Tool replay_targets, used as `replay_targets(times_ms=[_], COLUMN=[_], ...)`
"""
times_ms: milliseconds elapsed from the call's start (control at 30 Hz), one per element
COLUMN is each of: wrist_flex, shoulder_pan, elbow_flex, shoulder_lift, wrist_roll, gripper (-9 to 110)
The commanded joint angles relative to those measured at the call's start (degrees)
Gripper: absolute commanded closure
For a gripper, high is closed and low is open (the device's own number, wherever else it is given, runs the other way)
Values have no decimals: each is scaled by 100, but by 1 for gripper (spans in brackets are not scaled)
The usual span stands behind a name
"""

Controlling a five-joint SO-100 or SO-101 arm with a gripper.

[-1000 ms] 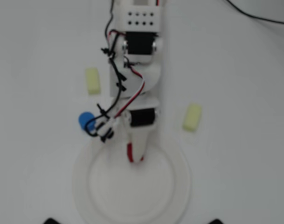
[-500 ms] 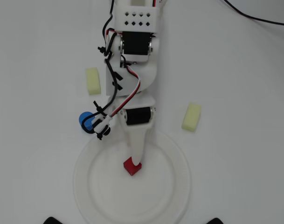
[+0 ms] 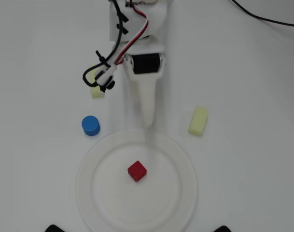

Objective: Grasp a red block and put it in the dish.

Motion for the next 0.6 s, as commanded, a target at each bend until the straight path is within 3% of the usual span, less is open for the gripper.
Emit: replay_targets(times_ms=[0, 100, 333, 567], wrist_flex=[158, 316, 1960, 3059], shoulder_pan=[229, 343, 360, -18], elbow_flex=[896, 2171, 4280, 5124], shoulder_lift=[1767, 3454, 7330, 8728], wrist_roll=[44, 176, 378, 800], gripper=[65, 65, 65, 65])
